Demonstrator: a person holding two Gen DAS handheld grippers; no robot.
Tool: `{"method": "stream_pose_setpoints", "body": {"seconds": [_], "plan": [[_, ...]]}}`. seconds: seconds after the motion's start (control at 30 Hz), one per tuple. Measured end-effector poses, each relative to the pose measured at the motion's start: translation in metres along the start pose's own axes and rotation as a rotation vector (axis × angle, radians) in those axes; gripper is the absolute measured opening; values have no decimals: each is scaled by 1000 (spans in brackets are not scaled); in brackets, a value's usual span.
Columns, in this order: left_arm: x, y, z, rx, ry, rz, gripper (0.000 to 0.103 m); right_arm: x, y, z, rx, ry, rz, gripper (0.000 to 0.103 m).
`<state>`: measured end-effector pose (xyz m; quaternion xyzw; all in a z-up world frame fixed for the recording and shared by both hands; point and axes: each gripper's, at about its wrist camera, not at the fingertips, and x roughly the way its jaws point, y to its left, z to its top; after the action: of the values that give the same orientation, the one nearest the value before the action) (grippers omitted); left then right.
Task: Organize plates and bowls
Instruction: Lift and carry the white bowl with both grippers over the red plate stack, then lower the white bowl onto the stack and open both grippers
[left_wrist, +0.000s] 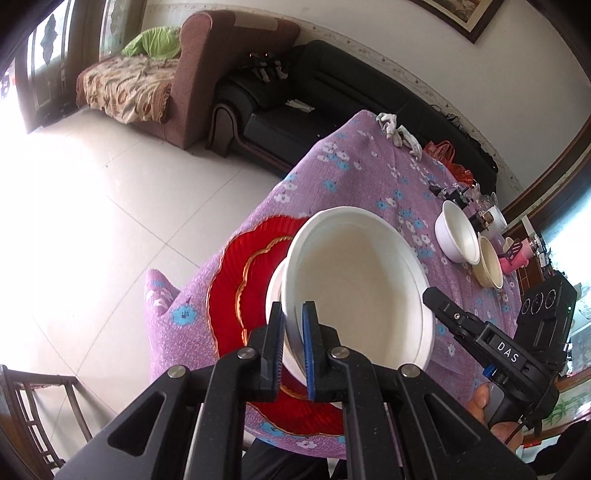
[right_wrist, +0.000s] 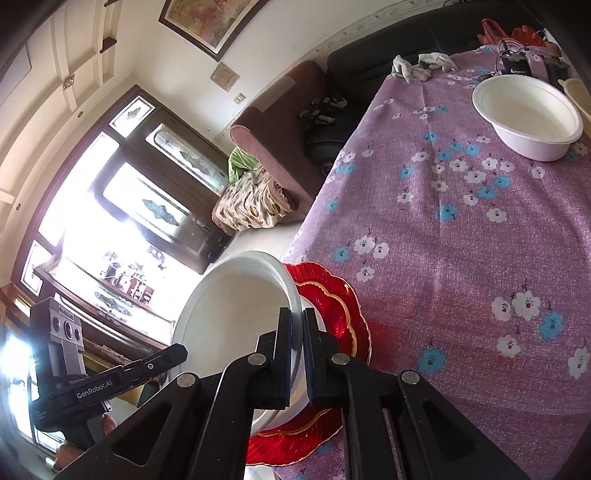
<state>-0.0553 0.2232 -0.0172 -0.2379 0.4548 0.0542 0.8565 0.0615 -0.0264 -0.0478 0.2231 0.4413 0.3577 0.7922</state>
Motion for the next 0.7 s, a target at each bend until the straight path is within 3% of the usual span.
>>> {"method": "stream_pose_setpoints", "body": {"seconds": [0.57,0.7], "plan": [[1,21,-3,-45,37,-47,12,13,1,1,2,44,-4,8],[-1,13,-4,-7,38,-32,13,15,2,2,-4,49,-20,9]]}}
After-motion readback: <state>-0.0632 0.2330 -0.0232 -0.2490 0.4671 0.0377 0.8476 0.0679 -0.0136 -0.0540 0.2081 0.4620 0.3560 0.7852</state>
